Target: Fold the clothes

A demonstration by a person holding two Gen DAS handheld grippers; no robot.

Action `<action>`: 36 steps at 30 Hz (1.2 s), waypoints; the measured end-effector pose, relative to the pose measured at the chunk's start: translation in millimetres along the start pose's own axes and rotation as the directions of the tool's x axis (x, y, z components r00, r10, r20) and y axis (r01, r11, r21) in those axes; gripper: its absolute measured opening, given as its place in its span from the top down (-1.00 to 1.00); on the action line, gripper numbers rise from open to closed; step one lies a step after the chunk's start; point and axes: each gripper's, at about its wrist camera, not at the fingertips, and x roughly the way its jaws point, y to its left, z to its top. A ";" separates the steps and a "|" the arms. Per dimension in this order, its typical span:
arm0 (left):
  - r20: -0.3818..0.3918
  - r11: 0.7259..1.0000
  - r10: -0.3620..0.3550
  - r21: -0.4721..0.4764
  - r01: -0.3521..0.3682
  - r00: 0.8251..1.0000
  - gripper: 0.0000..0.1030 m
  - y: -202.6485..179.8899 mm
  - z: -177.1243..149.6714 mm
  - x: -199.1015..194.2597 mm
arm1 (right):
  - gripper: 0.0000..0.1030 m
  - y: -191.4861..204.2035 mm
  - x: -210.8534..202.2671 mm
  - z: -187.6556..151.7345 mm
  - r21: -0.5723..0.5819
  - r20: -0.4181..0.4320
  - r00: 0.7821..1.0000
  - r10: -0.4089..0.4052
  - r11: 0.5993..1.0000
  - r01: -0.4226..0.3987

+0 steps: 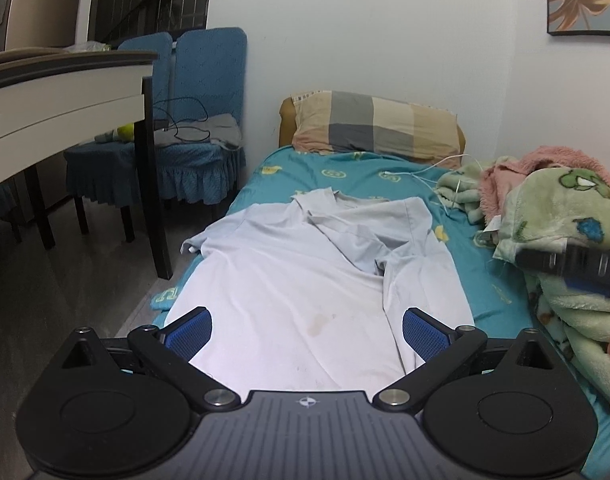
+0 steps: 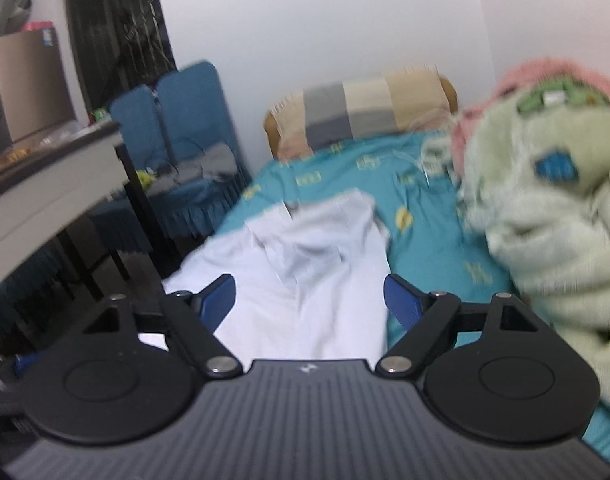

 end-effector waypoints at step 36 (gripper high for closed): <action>-0.268 0.690 -0.126 -0.715 -0.109 0.955 -0.87 211.1 78.2 333.0 | -0.61 -34.1 84.8 -32.0 0.070 -0.180 0.979 -0.097 0.991 0.111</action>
